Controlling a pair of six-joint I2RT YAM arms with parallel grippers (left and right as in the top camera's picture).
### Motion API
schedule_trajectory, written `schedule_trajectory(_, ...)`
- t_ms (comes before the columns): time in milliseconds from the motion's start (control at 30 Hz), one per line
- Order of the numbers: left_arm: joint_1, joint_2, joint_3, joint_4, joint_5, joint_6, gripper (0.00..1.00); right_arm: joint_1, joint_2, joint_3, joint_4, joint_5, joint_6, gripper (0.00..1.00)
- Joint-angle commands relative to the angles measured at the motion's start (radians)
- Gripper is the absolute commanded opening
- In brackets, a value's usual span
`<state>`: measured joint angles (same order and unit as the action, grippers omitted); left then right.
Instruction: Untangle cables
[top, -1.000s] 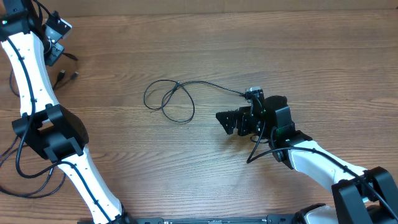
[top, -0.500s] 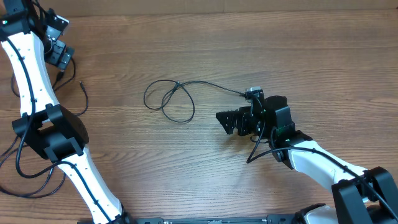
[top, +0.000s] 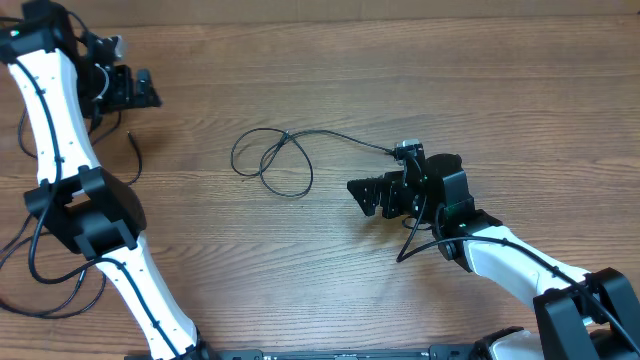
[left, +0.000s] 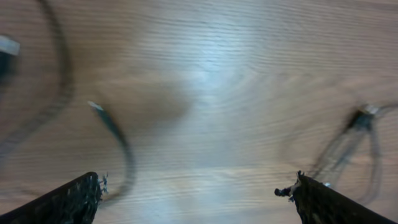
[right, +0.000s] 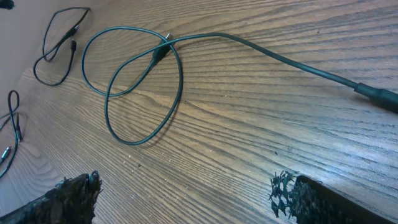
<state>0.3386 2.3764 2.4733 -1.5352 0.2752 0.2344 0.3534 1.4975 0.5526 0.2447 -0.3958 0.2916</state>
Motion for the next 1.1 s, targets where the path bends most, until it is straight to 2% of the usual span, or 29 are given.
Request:
schedule_trajectory(0, -0.055, 0.024, -0.004, -0.056, 0.069, -0.061, 1.0, -0.001, 0.003, 0.01, 0.006, 0.002, 0.004, 0.99)
schedule_trajectory(267, -0.164, 0.024, -0.117, -0.031, -0.128, -0.105, 1.0, -0.001, 0.003, 0.01, -0.01, 0.002, 0.003, 0.99)
schedule_trajectory(667, -0.199, 0.024, -0.476, 0.193, -0.128, -0.108, 1.0, -0.001, 0.003, 0.01, -0.012, 0.002, 0.004, 0.99)
schedule_trajectory(900, -0.177, 0.024, -0.521, 0.248, -0.133, -0.107, 1.0, -0.001, 0.003, 0.01, -0.012, 0.002, 0.003, 0.99)
schedule_trajectory(1067, -0.147, 0.024, -0.522, 0.257, -0.192, -0.108, 0.99, -0.002, 0.003, 0.01, -0.013, 0.002, 0.003, 0.99)
